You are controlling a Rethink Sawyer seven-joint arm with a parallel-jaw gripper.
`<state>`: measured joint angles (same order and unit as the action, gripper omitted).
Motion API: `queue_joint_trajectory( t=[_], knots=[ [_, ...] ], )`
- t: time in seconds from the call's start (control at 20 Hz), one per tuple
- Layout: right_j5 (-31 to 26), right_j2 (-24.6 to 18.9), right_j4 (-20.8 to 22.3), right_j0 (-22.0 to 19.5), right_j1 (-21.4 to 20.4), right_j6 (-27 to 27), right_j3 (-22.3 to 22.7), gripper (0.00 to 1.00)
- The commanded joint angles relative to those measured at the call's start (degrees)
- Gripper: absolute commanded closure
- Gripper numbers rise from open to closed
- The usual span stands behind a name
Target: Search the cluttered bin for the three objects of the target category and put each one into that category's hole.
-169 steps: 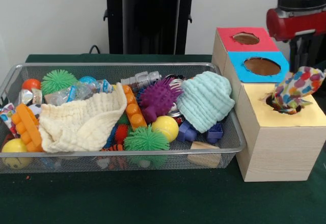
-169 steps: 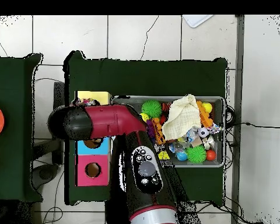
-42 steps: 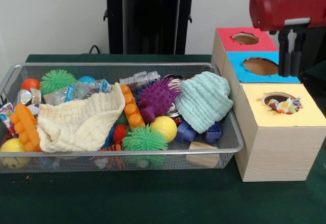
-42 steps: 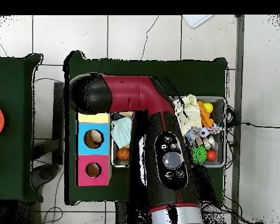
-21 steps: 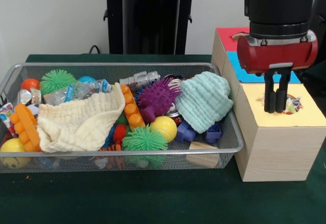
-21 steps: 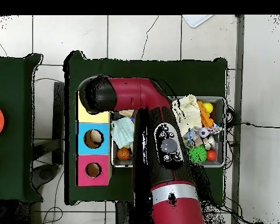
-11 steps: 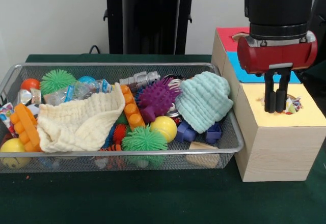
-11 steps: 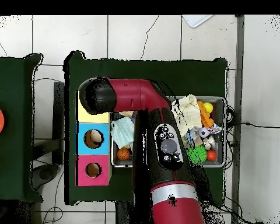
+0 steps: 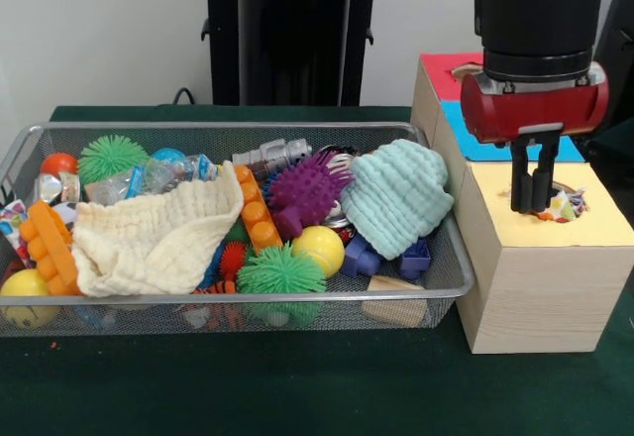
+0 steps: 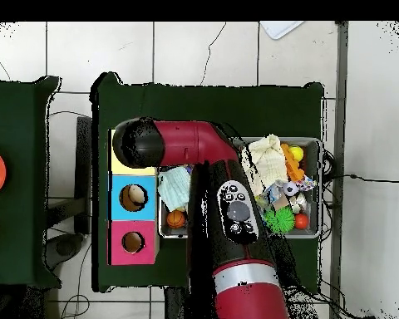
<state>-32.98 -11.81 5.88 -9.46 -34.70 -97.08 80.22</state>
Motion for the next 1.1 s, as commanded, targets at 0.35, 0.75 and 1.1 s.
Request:
queue_joint_trajectory(
  t=[0.35,0.75,1.1],
  knots=[
    [3.3,-0.2,-0.3,1.6,3.5,-9.1,5.5,1.0],
    [4.4,0.8,-1.1,3.9,5.4,-11.0,3.2,1.0],
    [3.2,4.5,0.6,5.1,10.1,-10.4,1.0,1.0]
  ],
)
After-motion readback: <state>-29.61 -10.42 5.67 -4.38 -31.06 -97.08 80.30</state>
